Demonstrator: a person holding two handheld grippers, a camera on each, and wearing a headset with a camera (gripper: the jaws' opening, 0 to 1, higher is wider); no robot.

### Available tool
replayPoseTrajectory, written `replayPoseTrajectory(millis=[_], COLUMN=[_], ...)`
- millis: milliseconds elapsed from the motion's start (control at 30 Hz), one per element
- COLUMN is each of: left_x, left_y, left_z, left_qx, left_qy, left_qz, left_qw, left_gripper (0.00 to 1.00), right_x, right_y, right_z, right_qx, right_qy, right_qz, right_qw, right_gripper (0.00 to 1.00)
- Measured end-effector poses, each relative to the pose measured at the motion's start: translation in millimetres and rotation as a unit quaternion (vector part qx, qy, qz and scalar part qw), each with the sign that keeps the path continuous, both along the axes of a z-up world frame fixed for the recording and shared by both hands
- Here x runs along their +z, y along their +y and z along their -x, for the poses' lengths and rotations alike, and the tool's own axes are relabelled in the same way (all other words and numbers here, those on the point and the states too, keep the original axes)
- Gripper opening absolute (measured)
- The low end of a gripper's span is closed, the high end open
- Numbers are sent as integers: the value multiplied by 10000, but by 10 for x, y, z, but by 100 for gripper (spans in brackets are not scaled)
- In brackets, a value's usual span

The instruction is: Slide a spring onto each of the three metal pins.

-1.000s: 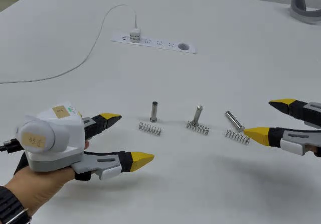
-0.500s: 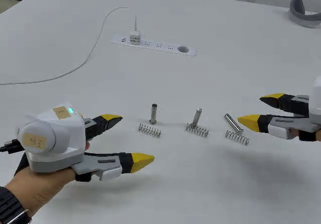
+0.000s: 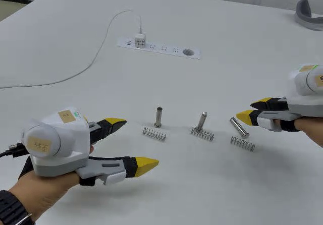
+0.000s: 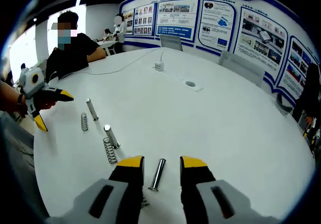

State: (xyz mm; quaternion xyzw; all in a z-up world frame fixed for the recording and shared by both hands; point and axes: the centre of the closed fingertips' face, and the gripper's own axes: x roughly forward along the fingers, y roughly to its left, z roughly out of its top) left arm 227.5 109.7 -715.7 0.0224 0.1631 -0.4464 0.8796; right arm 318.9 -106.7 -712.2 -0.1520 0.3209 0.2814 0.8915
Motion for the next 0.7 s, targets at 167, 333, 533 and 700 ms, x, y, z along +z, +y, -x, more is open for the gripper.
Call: replayPoseTrajectory(millis=[167, 333, 533, 700], left_x=[5, 3, 19, 17], left_y=[3, -11, -12, -17], left_z=[5, 2, -12, -10], left_qx=[5, 2, 36, 13], left_qy=[-4, -9, -24, -26], left_qz=[1, 2, 33, 8], left_qw=[10000, 10000, 10000, 10000], left_gripper=[74, 74, 74, 74], right_x=[-69, -156, -339, -408], right_y=[9, 48, 24, 15], right_z=[-71, -95, -101, -101], right_qx=[-114, -145, -282, -366], right_qy=[147, 324, 662, 802], right_qz=[34, 178, 392, 408], right_qw=[9998, 9992, 9966, 9953], right_gripper=[25, 22, 17, 15])
